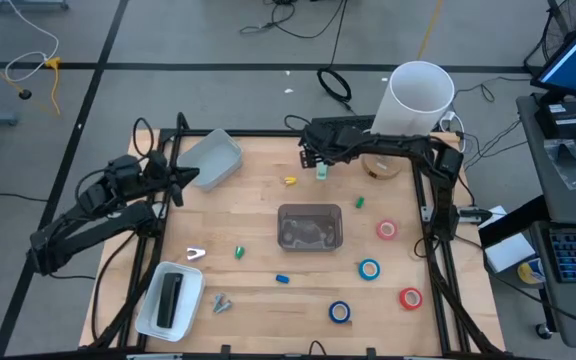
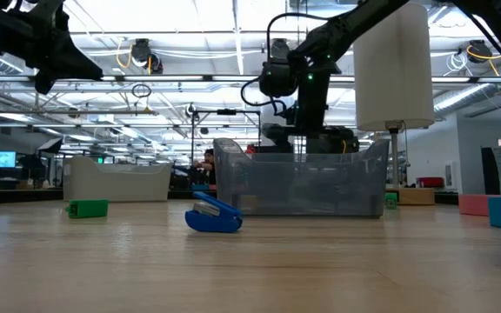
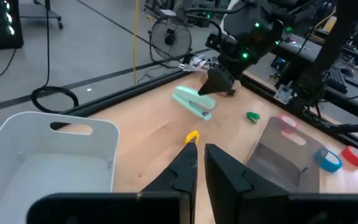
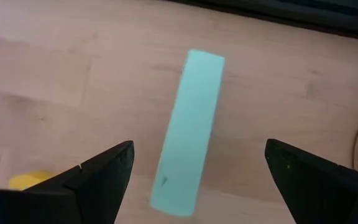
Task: Pick and place Stapler, Stapler remover, tape
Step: Put the large light green stapler into the white bin
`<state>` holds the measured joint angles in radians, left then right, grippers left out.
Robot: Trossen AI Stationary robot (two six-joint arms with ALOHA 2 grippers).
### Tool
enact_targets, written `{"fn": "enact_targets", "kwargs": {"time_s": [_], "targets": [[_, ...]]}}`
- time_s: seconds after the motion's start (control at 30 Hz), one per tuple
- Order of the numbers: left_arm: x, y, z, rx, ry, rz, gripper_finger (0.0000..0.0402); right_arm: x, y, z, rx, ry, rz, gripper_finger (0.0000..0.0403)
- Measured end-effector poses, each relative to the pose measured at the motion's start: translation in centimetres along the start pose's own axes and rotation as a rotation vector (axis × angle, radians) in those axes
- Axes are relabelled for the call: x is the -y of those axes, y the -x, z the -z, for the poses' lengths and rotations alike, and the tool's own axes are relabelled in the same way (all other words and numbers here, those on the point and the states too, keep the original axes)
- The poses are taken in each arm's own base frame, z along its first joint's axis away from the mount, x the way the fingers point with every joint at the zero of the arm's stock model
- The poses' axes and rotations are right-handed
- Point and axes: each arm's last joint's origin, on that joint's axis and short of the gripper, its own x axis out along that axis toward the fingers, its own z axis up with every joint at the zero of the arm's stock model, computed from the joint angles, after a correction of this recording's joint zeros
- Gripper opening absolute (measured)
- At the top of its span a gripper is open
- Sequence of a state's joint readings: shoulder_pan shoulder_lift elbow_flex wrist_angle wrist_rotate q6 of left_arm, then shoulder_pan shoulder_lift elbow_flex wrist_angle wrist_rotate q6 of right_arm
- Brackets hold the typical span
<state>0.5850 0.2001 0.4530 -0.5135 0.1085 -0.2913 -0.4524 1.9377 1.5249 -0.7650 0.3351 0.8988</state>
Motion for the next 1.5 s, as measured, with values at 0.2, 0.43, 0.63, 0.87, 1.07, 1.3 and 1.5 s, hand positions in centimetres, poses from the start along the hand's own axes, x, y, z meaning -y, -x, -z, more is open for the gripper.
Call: {"fn": "enact_targets", "kwargs": {"time_s": [0.2,0.43,0.63,0.87,1.07,1.3,1.5], "targets": [[0.0,0.0,0.1,-0.009,0.003,0.012,0.0031,0.5,-0.5,-0.6,-0.014,-0.055,-0.016,0.0359],[0.0,0.0,0.1,-0.01,0.008,0.013,0.0031,0.5,-2.2,0.4,-0.046,-0.098,-0.12,0.0359],[0.0,0.0,0.1,-0.012,0.012,0.02,0.0031,0.8,-2.9,1.0,-0.062,-0.119,-0.119,0.0359],[0.0,0.0,0.1,-0.012,0.012,0.02,0.0031,0.9,-2.9,1.1,-0.062,-0.125,-0.116,0.0359],[0.0,0.0,0.1,-0.012,0.01,0.02,0.0031,0.7,-2.9,1.0,-0.051,-0.128,-0.129,0.0359],[0.0,0.0,0.1,-0.012,0.009,0.02,0.0031,0.8,-2.9,1.0,-0.047,-0.12,-0.126,0.0359],[0.0,0.0,0.1,-0.012,0.009,0.02,0.0031,0.8,-2.9,1.0,-0.044,-0.099,-0.126,0.0359]]}}
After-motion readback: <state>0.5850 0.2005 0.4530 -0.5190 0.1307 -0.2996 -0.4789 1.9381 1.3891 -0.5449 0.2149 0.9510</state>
